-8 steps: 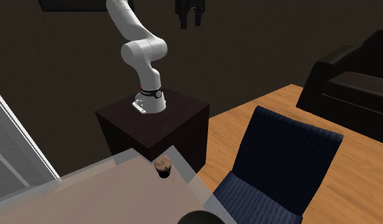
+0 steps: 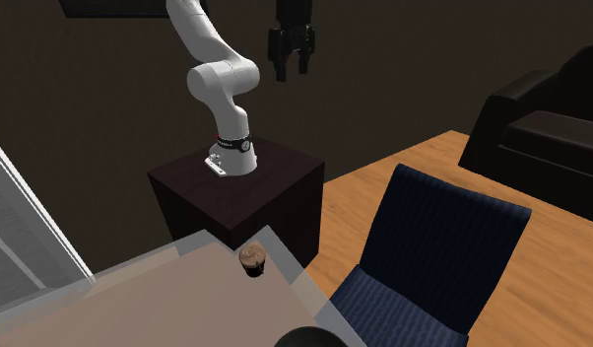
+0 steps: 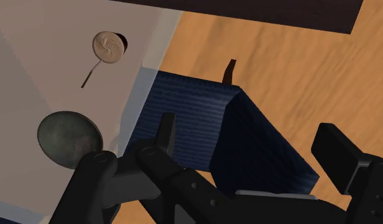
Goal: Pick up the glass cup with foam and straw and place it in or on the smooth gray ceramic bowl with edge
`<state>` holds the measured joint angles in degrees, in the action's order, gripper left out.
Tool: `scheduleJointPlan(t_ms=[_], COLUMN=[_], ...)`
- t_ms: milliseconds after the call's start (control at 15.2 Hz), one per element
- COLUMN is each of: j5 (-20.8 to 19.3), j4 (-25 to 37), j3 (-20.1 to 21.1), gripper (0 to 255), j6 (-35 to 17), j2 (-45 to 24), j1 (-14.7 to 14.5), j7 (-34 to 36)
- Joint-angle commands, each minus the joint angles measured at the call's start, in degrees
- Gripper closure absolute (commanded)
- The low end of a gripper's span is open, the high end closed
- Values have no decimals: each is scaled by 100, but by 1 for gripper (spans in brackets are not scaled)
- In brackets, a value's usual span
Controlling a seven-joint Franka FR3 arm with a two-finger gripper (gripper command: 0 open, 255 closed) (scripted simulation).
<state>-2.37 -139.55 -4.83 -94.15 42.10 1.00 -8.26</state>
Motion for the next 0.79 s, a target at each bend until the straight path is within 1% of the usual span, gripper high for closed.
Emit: scheduleJointPlan(t_ms=[0, 396, 726], j5=[-108, -440, -697], j4=[-275, -913, -1237], j3=[-95, -436, -742], gripper=[0, 0, 0], j6=[-323, -1469, -2501], j2=[-40, -565, -1276], j1=[62, 262, 432], j7=[-86, -338, -537])
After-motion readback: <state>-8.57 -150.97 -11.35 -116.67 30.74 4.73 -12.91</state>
